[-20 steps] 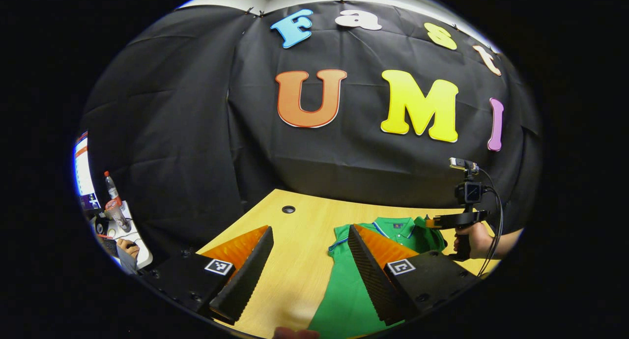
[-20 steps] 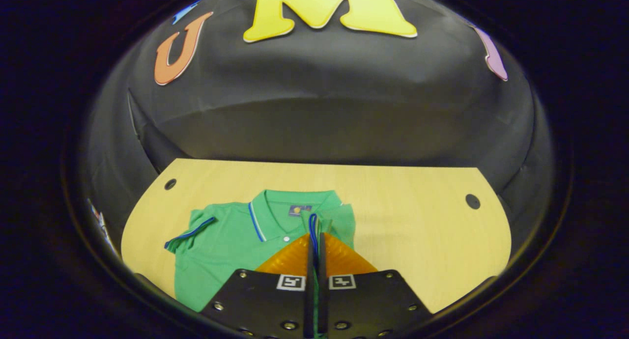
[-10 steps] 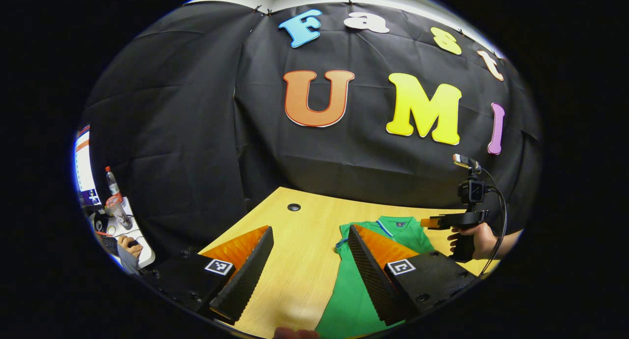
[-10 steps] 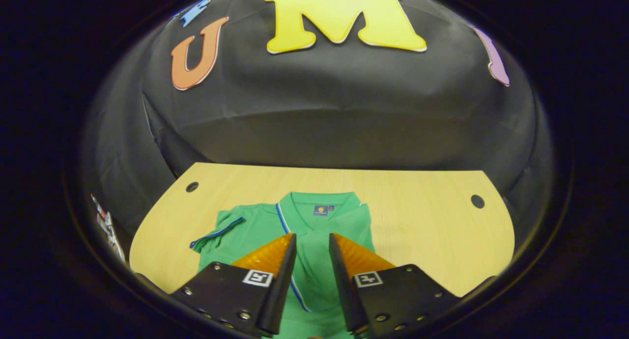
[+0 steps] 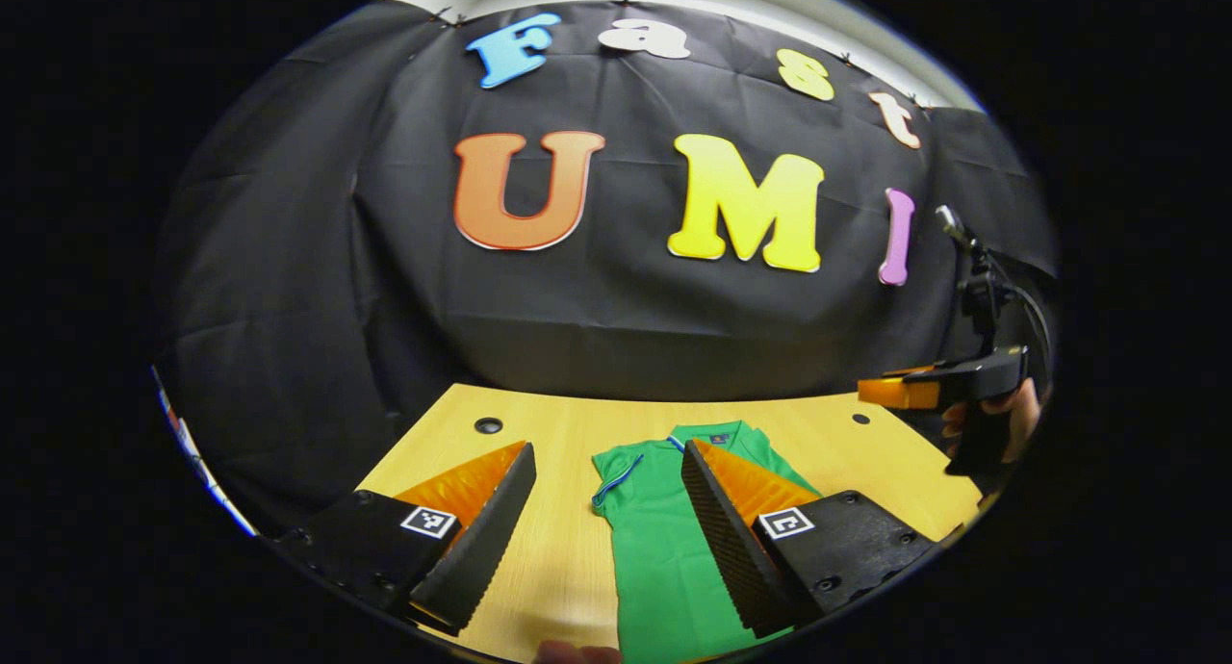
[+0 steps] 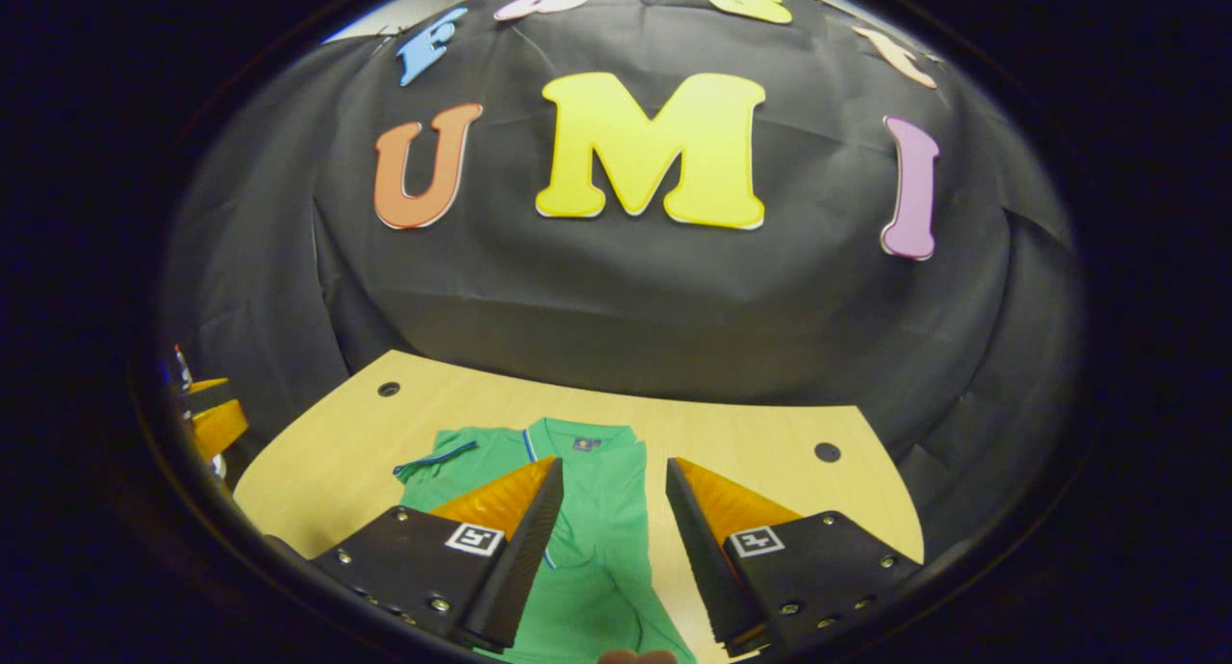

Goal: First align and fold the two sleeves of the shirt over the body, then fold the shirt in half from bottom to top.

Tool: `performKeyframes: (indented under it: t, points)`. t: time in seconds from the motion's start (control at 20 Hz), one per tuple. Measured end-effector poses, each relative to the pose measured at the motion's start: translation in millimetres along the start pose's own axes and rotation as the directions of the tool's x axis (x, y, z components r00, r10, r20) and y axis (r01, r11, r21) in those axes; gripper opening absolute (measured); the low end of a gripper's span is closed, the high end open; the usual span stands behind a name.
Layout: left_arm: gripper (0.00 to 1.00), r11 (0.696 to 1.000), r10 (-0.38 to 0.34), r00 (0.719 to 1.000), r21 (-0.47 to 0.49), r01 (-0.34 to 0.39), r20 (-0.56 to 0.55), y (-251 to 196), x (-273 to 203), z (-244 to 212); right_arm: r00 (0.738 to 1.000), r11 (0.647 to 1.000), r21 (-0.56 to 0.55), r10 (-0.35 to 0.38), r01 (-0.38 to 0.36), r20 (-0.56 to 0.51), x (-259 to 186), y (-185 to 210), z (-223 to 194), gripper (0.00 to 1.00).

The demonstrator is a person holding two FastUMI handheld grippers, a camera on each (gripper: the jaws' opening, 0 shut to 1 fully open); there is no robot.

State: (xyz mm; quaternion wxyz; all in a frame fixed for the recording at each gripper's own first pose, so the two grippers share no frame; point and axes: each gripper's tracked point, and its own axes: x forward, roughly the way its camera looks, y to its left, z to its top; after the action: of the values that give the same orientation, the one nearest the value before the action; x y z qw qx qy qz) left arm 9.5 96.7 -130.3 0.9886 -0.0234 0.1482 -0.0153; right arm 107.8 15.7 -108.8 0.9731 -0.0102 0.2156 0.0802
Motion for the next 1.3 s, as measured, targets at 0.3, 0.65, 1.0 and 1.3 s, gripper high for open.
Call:
performKeyframes:
  t: [0.3, 0.65, 1.0, 1.3]
  points:
    - [0.98, 0.995, -0.096, 0.995, 0.024, 0.097, -0.036, -2.2, 71.4, -38.4, 0.999, 0.996, 0.084, 0.016, -0.013, -0.034, -73.7, 7.0, -29.1, 0.70]
    - [0.98, 0.992, -0.111, 0.987, 0.051, 0.118, -0.117, 1.6, 173.3, -101.4, 0.994, 0.993, 0.112, -0.021, 0.033, -0.105, -107.5, -1.3, -57.8, 0.70]
    - [0.98, 0.983, -0.122, 0.957, 0.104, 0.154, -0.262, 4.1, 225.1, -170.5, 0.988, 0.982, 0.169, -0.061, 0.085, -0.141, -113.4, -18.9, -71.8, 0.70]
    - [0.93, 0.980, -0.131, 0.937, 0.098, 0.171, -0.322, 9.4, 243.3, -183.1, 0.983, 0.967, 0.229, -0.077, 0.115, -0.168, -108.2, -31.4, -87.7, 0.70]
